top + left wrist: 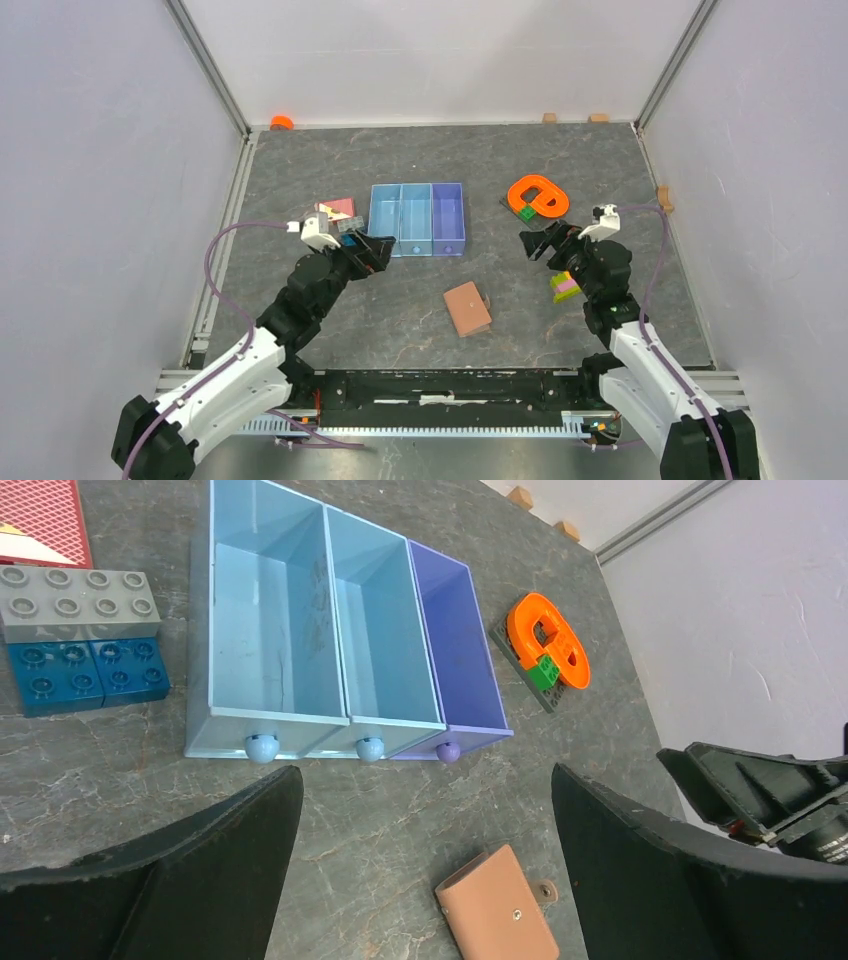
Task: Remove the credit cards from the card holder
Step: Pick up the card holder from the center of the board.
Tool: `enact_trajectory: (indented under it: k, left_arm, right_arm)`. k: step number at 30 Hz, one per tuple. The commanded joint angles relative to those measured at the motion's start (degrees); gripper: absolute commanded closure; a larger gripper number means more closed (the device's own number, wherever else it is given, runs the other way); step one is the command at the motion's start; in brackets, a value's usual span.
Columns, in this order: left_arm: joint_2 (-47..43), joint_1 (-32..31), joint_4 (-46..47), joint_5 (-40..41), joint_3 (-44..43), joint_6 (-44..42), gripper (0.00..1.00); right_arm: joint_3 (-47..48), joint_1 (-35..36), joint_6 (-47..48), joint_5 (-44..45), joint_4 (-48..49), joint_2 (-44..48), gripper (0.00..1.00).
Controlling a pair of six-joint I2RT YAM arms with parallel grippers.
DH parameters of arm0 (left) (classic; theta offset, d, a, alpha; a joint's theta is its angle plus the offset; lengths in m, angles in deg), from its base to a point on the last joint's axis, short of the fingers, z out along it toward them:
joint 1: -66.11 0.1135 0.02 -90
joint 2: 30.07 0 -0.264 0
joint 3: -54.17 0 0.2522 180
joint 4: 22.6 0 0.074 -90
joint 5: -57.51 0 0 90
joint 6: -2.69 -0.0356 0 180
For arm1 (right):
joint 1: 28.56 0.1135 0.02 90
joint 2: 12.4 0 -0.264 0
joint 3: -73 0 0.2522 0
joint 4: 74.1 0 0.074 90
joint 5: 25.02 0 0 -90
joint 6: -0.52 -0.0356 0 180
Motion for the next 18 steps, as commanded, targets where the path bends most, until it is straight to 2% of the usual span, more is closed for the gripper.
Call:
enact_trajectory:
  k: [1,7,9,11,14,18]
  left_arm:
    - [-2.2,-0.2,-0.7,1.4,-1.6,0.5,0.0]
    - [-1.9,-0.2,-0.5,-1.1,-1.4,1.1,0.0]
    - [-0.2,-0.2,1.0,-2.1,-0.9,1.5,0.0]
    - [1.4,-0.2,3.1,-3.4,0.1,1.1,0.03]
    - [3.1,-0.3,4.7,-4.8,1.5,1.3,0.03]
    - [5.0,-0.3,4.9,-7.1,1.0,2.5,0.03]
  right_arm:
    - [2.5,-0.2,-0.6,0.5,-4.6,-1.8,0.02]
    - [4.9,0.0,6.1,-9.6,-4.7,-6.3,0.01]
    - [4.5,1.0,8.2,-12.0,-3.9,-8.0,0.07]
    - [5.6,3.2,11.6,-12.3,-5.9,-10.2,0.12]
    - [7.8,9.3,16.9,-10.0,-10.5,-14.9,0.12]
    - [9.5,15.9,19.5,-8.6,-12.4,-20.7,0.19]
